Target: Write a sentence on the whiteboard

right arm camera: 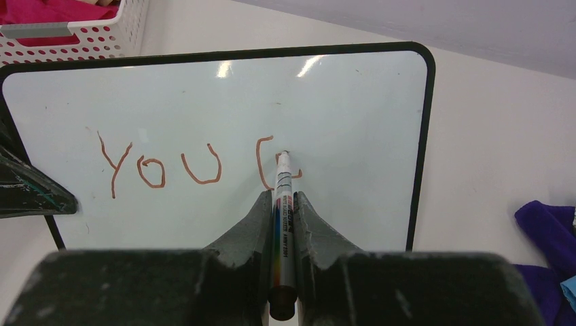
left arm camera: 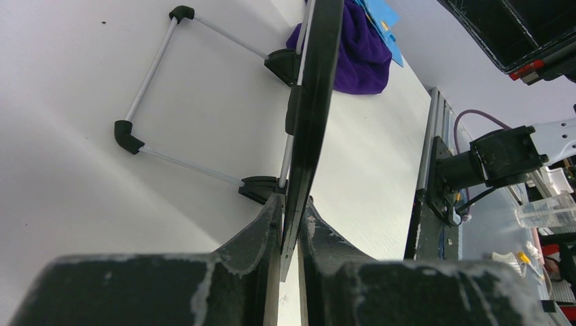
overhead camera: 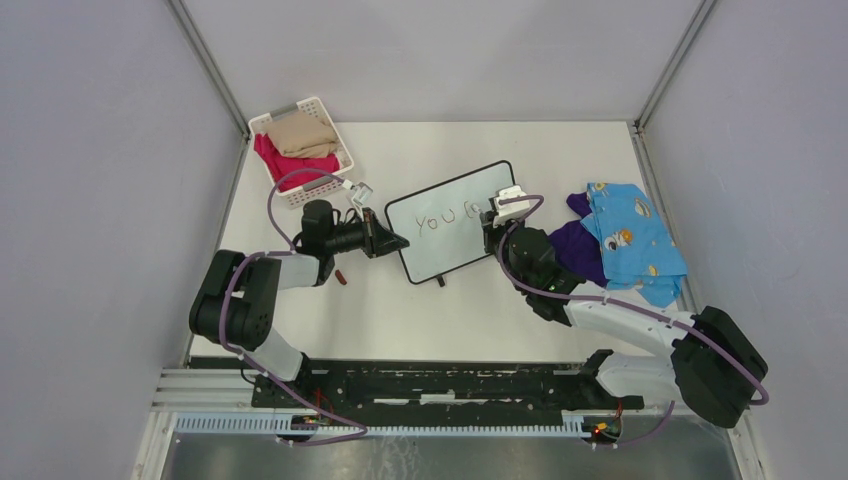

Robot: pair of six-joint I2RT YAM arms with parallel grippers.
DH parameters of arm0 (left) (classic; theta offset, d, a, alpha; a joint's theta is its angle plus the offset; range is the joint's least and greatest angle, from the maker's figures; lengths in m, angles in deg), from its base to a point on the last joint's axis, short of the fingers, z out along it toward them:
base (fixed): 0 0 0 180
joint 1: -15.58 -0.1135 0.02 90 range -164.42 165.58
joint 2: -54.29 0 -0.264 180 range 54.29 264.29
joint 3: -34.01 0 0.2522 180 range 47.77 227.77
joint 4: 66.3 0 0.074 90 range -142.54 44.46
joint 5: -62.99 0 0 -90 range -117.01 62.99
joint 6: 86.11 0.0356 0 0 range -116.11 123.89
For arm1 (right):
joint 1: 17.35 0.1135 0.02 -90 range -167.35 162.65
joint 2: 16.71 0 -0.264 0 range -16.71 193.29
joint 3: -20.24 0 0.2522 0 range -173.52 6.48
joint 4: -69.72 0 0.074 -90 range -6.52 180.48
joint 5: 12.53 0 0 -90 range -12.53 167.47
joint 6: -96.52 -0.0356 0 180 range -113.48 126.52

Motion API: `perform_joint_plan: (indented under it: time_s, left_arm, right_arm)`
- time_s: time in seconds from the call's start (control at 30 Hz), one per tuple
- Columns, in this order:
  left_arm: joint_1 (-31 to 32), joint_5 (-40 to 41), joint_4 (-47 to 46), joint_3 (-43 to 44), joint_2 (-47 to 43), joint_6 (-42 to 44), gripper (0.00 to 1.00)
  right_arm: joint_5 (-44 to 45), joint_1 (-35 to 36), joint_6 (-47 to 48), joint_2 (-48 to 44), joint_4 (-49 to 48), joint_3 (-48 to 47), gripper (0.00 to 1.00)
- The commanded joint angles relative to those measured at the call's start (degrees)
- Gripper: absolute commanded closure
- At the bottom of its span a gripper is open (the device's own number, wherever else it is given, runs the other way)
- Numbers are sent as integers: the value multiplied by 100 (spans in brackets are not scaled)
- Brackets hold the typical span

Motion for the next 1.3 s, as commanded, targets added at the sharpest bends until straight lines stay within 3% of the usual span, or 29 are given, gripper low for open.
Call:
perform_joint_plan:
  time_s: [0.0,1.27]
  left_arm:
    - [47,412,675,-7,99,338,98]
    - [81,461,818,36,81,426,98]
  right_arm:
    - [-150,-13,-62,0,-189,-98,100]
    - [239,-88,-132,-20,104,19,100]
